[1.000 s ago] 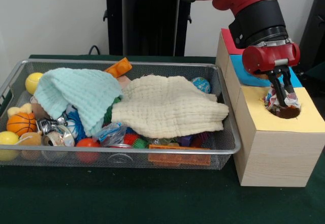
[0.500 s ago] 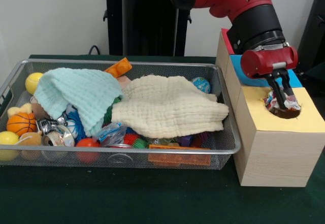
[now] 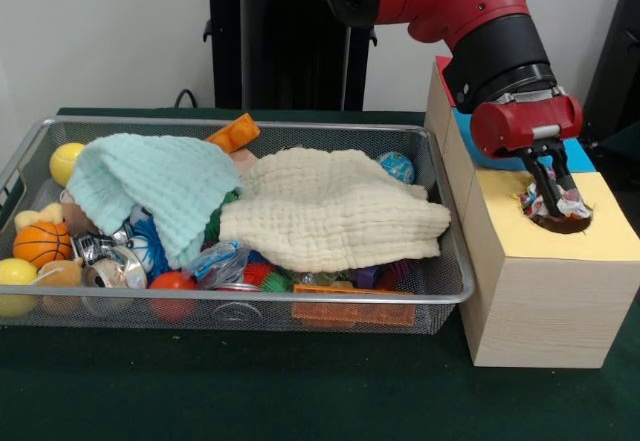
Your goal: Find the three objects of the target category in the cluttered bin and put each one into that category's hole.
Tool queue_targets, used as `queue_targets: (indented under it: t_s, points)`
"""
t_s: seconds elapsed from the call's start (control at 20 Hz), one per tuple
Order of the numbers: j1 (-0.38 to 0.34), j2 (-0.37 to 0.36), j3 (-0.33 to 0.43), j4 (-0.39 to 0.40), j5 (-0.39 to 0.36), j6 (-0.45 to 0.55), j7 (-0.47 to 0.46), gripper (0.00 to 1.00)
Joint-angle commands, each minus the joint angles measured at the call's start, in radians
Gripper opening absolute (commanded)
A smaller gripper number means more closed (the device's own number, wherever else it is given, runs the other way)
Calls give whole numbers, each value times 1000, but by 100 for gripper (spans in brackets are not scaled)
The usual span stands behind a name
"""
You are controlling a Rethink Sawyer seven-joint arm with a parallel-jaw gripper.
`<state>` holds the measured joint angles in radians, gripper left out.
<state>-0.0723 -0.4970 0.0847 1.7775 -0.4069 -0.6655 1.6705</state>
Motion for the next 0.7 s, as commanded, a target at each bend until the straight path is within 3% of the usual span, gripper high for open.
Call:
queue_targets:
  t_s: [0.05,0.2,0.25,0.7]
  points:
    - [7,101,-13,58,-20,123,136,0]
    - [10,100,-16,58,-17,127,134,0]
    - [11,99,-17,58,-17,129,134,100]
    - [17,96,-20,57,-16,141,138,100]
